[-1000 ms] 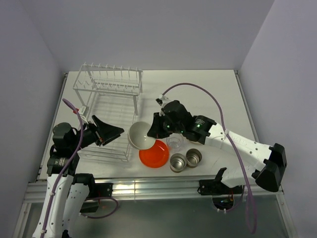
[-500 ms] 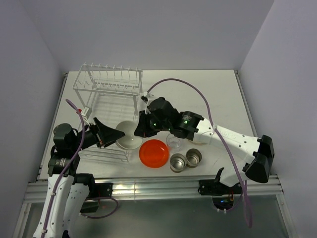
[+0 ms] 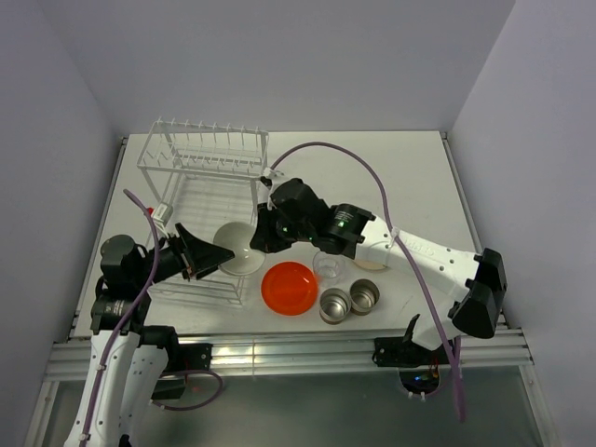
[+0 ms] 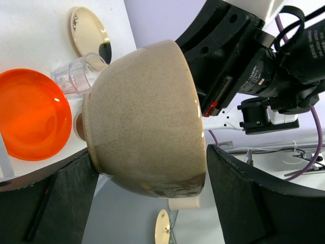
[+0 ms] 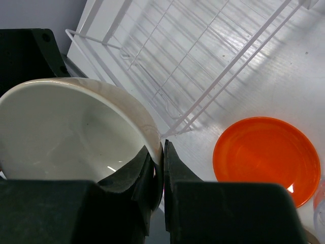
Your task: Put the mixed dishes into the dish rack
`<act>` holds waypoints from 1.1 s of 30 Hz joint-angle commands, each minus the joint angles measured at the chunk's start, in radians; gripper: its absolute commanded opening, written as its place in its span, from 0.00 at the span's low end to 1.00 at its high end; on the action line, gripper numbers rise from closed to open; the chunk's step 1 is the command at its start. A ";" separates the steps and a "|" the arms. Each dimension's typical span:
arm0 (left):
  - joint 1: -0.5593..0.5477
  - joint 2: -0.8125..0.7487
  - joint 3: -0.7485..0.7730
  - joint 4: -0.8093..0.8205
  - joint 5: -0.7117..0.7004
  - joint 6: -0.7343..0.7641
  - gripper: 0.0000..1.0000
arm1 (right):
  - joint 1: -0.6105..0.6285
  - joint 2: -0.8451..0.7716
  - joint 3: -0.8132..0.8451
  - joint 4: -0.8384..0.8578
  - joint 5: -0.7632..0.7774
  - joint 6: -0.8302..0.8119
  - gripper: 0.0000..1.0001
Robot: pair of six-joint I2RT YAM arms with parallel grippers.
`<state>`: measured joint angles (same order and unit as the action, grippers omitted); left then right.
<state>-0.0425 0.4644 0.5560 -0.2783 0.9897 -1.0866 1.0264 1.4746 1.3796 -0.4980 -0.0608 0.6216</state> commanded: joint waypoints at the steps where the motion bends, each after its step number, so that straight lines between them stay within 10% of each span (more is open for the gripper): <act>1: 0.003 0.005 0.028 0.039 -0.003 -0.013 0.87 | 0.015 0.001 0.079 0.067 0.030 -0.011 0.00; 12: 0.003 0.010 0.031 0.088 -0.045 -0.047 0.57 | 0.015 0.050 0.091 0.078 0.030 -0.025 0.00; 23: 0.003 -0.007 0.091 -0.113 -0.201 0.080 0.00 | 0.015 0.133 0.168 0.062 0.016 -0.042 0.08; 33: 0.003 -0.015 0.145 -0.231 -0.292 0.151 0.00 | 0.012 0.151 0.162 0.069 0.026 -0.052 0.14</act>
<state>-0.0364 0.4664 0.6277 -0.5251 0.7086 -0.9688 1.0309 1.6276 1.5002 -0.4938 -0.0475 0.5785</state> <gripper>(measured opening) 0.685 0.142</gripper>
